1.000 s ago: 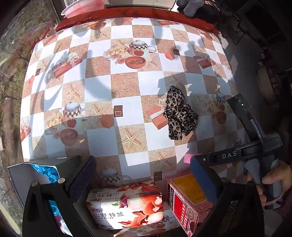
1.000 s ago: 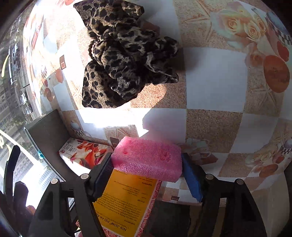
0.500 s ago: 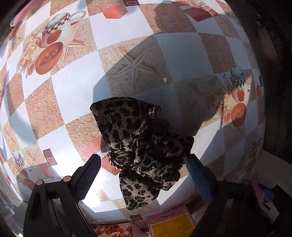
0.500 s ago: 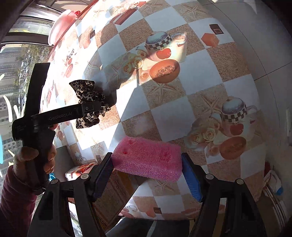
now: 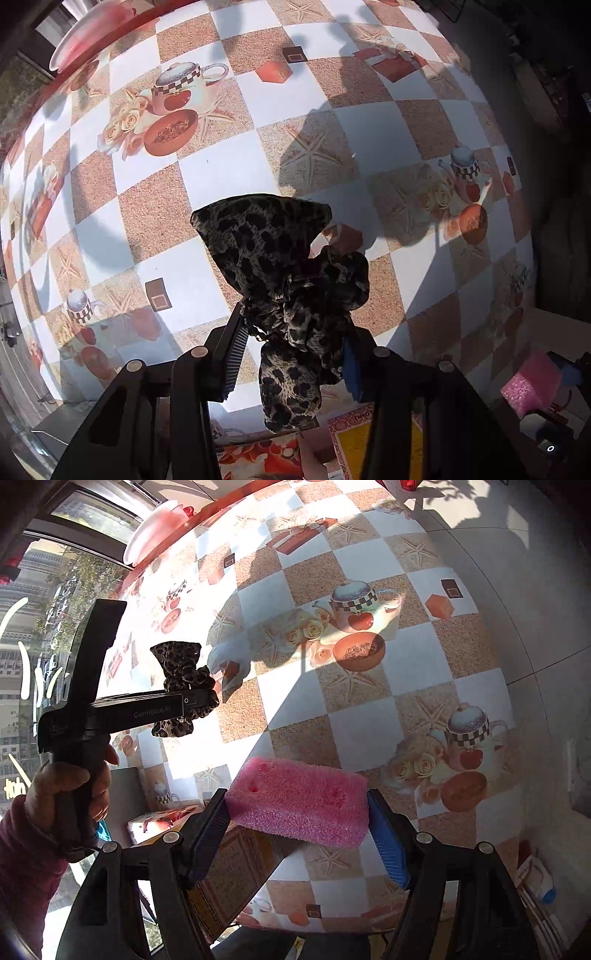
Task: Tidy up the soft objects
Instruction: 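Carry the leopard scrunchie and pink sponge over the white box with both grippers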
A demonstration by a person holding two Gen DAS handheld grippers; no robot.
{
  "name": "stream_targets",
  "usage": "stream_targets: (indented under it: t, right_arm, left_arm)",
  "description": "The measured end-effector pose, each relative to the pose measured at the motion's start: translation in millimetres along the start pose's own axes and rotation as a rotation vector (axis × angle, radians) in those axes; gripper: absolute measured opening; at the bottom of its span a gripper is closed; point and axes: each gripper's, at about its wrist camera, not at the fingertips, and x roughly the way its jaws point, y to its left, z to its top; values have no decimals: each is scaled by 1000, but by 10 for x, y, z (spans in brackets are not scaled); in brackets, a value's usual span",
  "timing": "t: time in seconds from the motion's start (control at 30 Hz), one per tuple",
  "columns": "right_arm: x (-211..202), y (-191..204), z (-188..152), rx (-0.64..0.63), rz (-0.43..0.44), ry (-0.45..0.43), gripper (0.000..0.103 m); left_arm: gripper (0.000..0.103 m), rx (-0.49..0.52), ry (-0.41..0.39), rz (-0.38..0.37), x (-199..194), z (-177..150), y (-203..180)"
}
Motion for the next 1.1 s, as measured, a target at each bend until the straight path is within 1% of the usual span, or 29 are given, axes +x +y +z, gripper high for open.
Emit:
stream_targets:
  t: [0.2, 0.27, 0.3, 0.4, 0.47, 0.57, 0.73, 0.9, 1.1]
  right_arm:
    - [-170, 324, -182, -69, 4, -30, 74]
    - [-234, 428, -260, -89, 1, -40, 74]
    - [-267, 482, -303, -101, -2, -44, 74]
    - [-322, 655, -445, -137, -18, -54, 74]
    - [-356, 780, -559, -164, -32, -58, 74]
    - [-362, 978, -758, -198, -47, -56, 74]
    - [-336, 1364, -1110, -263, -48, -39, 74]
    - [-231, 1775, -1361, -339, -37, -9, 74]
    - [-68, 2181, -1478, -410, -19, 25, 74]
  left_arm:
    - [49, -39, -99, 30, -438, -634, 212]
    - [49, -49, -126, 33, -557, -859, 258]
    - [49, -57, -135, 30, -627, -920, 316]
    - [49, -65, -151, 25, -747, -1201, 364]
    - [49, -62, -158, 28, -771, -1394, 285]
    - [49, -52, -160, 20, -794, -1666, 294]
    - [49, -53, -185, 16, -929, -2106, 374]
    - [49, -113, -208, 17, -1042, -2464, 630]
    - [49, -225, -241, 48, -1151, -2844, 1045]
